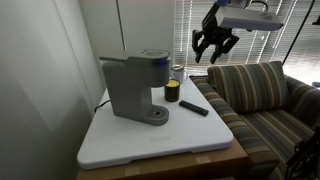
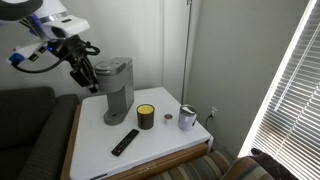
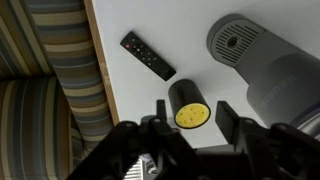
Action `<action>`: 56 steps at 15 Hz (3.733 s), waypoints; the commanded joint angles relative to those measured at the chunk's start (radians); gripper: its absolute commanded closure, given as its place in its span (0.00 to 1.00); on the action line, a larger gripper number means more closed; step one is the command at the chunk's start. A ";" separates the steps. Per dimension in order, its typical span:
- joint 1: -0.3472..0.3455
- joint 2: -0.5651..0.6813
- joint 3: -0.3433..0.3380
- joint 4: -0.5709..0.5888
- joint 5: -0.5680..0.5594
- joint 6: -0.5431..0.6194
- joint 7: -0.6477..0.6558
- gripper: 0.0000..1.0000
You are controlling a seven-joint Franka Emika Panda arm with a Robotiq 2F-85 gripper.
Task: Open the coffee maker
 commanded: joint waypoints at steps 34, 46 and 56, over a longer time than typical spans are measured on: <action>0.255 0.166 -0.135 0.070 0.514 0.538 -0.086 1.00; 0.390 0.115 -0.257 0.161 0.434 0.505 -0.089 1.00; 0.430 0.157 -0.275 0.258 0.392 0.481 -0.076 1.00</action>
